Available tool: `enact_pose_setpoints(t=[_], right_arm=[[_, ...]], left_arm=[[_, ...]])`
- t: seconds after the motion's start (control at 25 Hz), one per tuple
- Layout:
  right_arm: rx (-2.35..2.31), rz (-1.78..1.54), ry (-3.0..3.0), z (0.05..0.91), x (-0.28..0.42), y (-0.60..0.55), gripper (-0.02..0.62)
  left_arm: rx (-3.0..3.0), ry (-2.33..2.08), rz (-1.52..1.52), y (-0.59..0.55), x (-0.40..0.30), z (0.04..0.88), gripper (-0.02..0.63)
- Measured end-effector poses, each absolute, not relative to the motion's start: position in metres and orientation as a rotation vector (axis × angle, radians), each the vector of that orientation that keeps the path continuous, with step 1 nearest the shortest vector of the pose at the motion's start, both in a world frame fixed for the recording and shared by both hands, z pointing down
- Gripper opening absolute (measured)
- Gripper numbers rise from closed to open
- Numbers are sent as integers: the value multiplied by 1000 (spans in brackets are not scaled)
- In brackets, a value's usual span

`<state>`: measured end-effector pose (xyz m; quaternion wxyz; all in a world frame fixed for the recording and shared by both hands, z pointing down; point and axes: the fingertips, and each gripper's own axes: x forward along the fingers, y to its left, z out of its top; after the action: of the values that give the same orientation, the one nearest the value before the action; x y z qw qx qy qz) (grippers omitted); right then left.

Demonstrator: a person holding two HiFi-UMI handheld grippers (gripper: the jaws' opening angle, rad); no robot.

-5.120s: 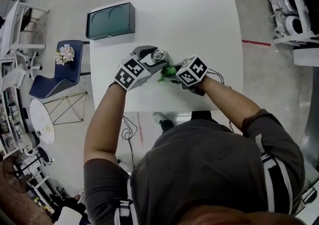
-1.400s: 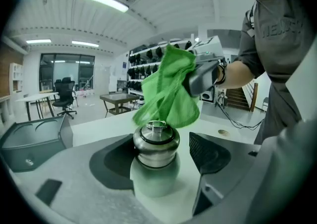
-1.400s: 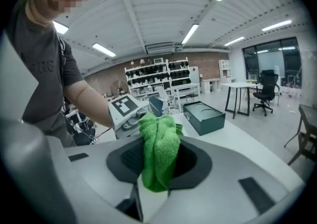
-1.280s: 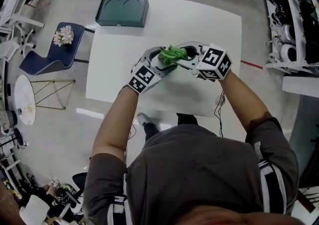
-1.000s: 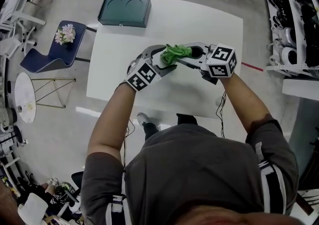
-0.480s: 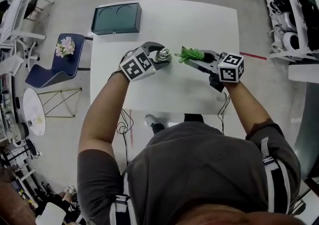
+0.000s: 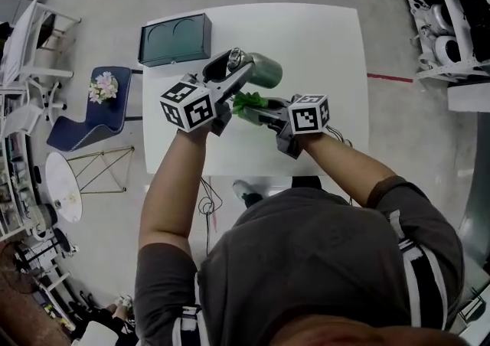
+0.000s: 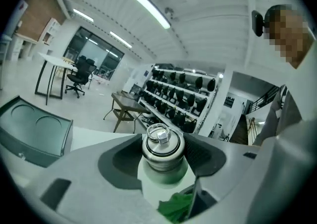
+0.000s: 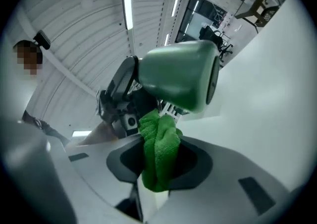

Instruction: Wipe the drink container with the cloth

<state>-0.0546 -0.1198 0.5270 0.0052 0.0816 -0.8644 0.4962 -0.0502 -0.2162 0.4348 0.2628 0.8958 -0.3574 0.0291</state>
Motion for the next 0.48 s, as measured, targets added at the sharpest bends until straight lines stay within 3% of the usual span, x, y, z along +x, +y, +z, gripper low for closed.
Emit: enact_pose_setpoints(t=[0.48], right_arm=[[541,1729,-2813,515,-33,-169,98]], left_arm=[[2346,-972,-8,-207,-66,439,252]])
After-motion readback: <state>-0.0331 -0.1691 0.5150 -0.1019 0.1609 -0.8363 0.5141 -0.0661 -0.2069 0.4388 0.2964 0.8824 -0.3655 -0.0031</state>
